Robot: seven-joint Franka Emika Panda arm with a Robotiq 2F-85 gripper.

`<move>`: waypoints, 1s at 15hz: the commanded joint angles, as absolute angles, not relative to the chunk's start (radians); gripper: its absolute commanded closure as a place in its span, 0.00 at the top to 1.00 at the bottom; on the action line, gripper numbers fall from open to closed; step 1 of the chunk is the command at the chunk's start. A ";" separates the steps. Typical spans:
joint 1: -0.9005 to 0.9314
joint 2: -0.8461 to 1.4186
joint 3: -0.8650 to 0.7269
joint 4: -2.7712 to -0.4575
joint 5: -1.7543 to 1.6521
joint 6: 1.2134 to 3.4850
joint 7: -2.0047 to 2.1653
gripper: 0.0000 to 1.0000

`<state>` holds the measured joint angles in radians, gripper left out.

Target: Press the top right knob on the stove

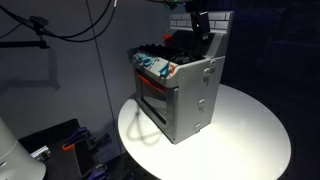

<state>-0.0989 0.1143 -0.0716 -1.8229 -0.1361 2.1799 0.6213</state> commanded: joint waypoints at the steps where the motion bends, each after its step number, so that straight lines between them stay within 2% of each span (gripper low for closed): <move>1: -0.086 0.139 -0.089 -1.780 -0.133 2.173 0.604 1.00; 15: -0.080 0.163 -0.090 -1.759 -0.122 2.176 0.600 1.00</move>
